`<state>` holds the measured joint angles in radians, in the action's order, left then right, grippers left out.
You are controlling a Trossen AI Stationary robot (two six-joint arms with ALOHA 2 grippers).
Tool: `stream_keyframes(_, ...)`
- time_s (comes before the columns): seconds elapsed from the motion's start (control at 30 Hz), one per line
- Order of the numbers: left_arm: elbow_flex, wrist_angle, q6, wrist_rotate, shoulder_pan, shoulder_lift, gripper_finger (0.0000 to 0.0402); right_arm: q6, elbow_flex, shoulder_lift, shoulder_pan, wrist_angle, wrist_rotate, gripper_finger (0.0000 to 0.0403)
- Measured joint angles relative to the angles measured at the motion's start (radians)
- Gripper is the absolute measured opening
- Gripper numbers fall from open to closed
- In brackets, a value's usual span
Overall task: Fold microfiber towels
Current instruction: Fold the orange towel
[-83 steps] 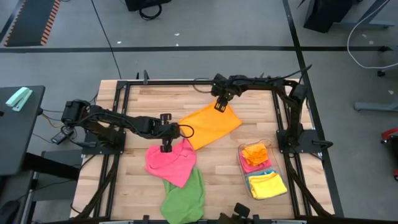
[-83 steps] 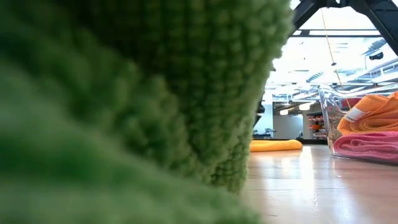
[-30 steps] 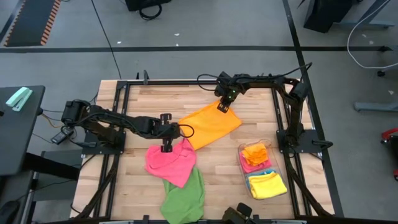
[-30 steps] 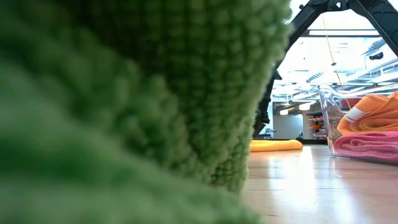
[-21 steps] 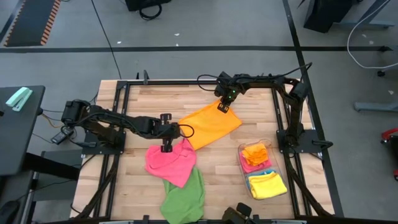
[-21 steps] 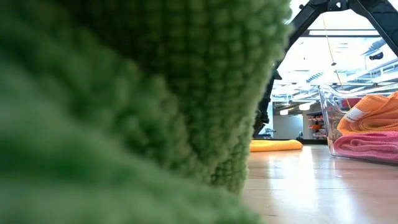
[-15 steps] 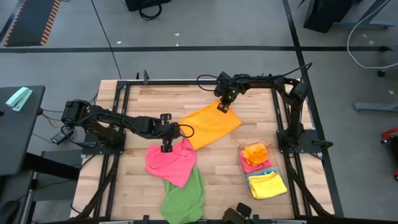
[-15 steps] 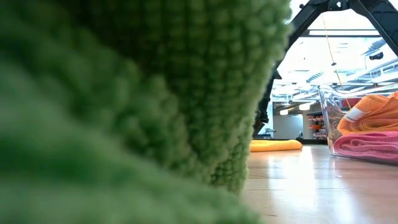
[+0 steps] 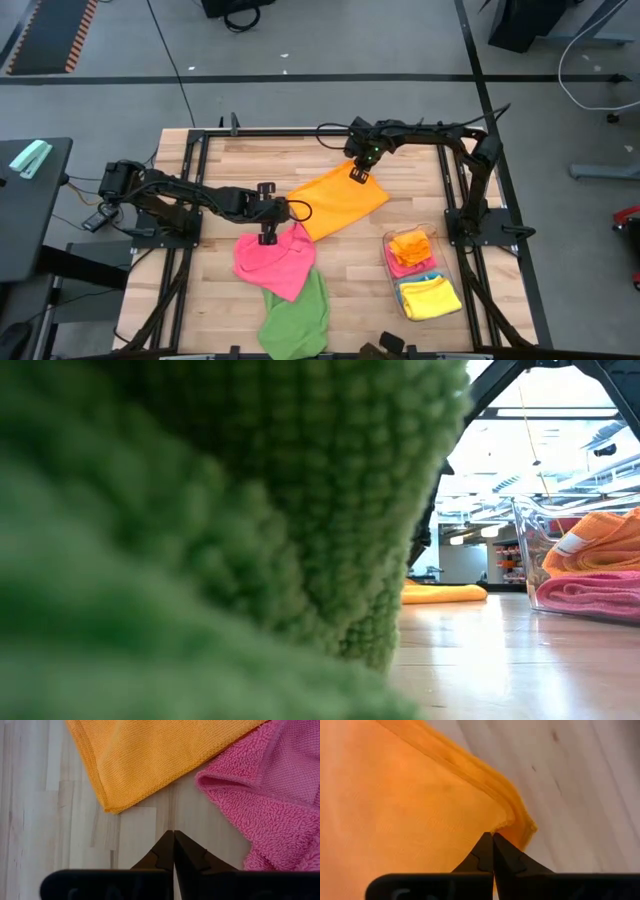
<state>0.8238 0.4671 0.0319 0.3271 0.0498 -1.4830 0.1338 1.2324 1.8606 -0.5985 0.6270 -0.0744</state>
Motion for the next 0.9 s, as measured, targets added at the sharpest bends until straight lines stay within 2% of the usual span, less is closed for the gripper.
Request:
stream_keyframes(0.1, 0.0, 0.0, -0.001, 0.0, 0.0, 0.0, 0.0015, 0.033, 0.0, 0.0, 0.006, 0.004, -0.051, 0.0002)
stream_keyframes(0.2, 0.0, 0.001, 0.0, 0.0, 0.0, 0.0, 0.0023, 0.022, 0.0, -0.011, 0.011, -0.007, 0.046, 0.0002)
stream_keyframes(0.27, 0.0, 0.001, -0.002, 0.0, 0.0, 0.0, 0.0026, 0.097, 0.001, -0.011, 0.01, 0.017, -0.06, 0.0002)
stream_keyframes(0.3, 0.0, 0.001, -0.002, 0.0, 0.0, 0.0, 0.0028, 0.109, -0.001, -0.01, 0.011, 0.02, -0.075, 0.0002)
stream_keyframes(0.37, 0.0, 0.001, -0.001, 0.0, 0.0, 0.0, 0.0028, 0.095, 0.0, -0.01, 0.02, -0.012, 0.001, 0.0002)
stream_keyframes(0.4, 0.0, 0.001, 0.001, 0.0, 0.0, 0.0, 0.0028, 0.134, 0.002, -0.01, 0.024, -0.005, -0.006, 0.0002)
stream_keyframes(0.47, 0.0, 0.001, 0.002, 0.0, 0.0, 0.0, 0.0024, 0.254, 0.0, -0.01, 0.035, 0.037, -0.114, 0.0002)
stream_keyframes(0.5, 0.0, 0.001, 0.002, 0.0, 0.0, 0.0, 0.0022, 0.287, -0.001, -0.01, 0.047, 0.039, -0.133, 0.0002)
stream_keyframes(0.53, 0.0, 0.001, 0.002, 0.0, 0.0, 0.0, 0.002, 0.299, -0.001, -0.01, 0.059, 0.025, -0.117, 0.0002)
stream_keyframes(0.7, 0.0, 0.001, 0.002, 0.0, 0.0, 0.0, 0.0013, 0.392, 0.0, -0.01, 0.095, -0.002, 0.098, 0.0002)
stream_keyframes(0.8, 0.0, 0.002, 0.002, 0.0, 0.0, 0.0, 0.0016, 0.383, 0.0, -0.01, 0.111, -0.018, 0.205, 0.0002)
stream_keyframes(0.9, 0.0, 0.002, 0.0, 0.0, 0.0, 0.0, 0.0023, 0.367, 0.0, -0.019, 0.112, -0.025, 0.211, 0.0003)
